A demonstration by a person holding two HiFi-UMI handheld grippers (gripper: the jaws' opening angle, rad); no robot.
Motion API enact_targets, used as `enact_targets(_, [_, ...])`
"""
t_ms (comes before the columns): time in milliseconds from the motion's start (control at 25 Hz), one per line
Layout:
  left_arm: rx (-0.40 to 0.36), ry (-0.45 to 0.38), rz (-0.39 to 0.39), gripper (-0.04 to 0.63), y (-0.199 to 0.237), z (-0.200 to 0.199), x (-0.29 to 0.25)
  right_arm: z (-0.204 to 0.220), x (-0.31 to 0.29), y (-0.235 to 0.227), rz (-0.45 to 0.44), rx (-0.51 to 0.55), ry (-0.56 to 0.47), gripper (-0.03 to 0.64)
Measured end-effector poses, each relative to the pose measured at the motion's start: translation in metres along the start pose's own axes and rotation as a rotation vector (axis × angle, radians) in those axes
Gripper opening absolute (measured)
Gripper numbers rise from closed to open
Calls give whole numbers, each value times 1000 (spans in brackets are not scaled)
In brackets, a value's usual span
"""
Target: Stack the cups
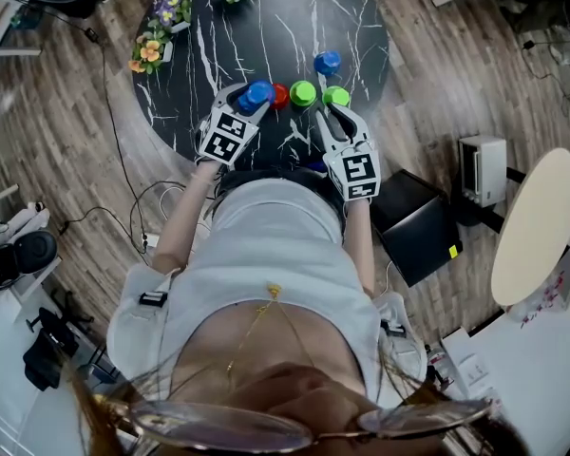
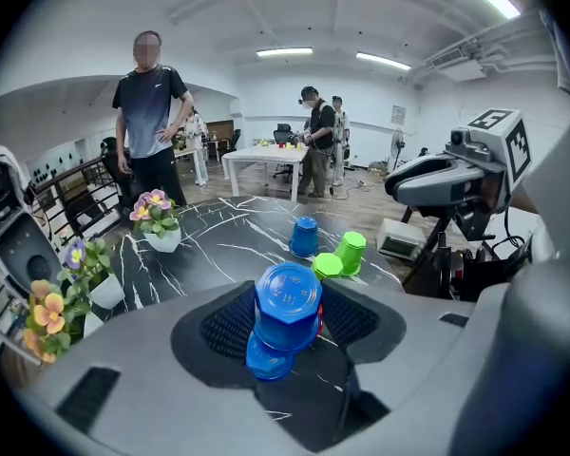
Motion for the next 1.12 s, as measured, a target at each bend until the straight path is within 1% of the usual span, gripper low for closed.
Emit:
enact_targets(160, [-38,19,-2,235,-6,0,-5,2,1,-3,3,-1,1,75])
enact_targets(240, [-46,28,-2,235,-8,2,-8,3,1,-6,6,-2,3,75])
enact_targets(480, [-17,13,-15,236,-8,3,-10,8,1,-13,14,-11,18,75])
enact_targets(640, [2,27,3,244,-10,7,-13,11,-1,-20,20,-19,29,85])
enact_targets(720, [11,13,5,269,-11,7,-10,12,-1,-22,24,-21,34,91])
enact_targets(920, [48,-41,-7,298,-9,7,1,16,-4,-29,37,-25,44,108])
enact_targets(1040, [74,-94,-17,302,-7,5,9,18,-4,-35,47,-25,46,121])
enact_targets(1120, [87,-145,-17,302,-5,0,16,18,-4,-40,59,-28,42,123])
Point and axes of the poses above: the fingertips, and each gripper's own axes: x backward along the fingers, y to its left, z out of its underside, the point moved 7 cm from there along x, backward along the fingers, and after that the axes turned 3 degrees about y, right-handed, at the moved point
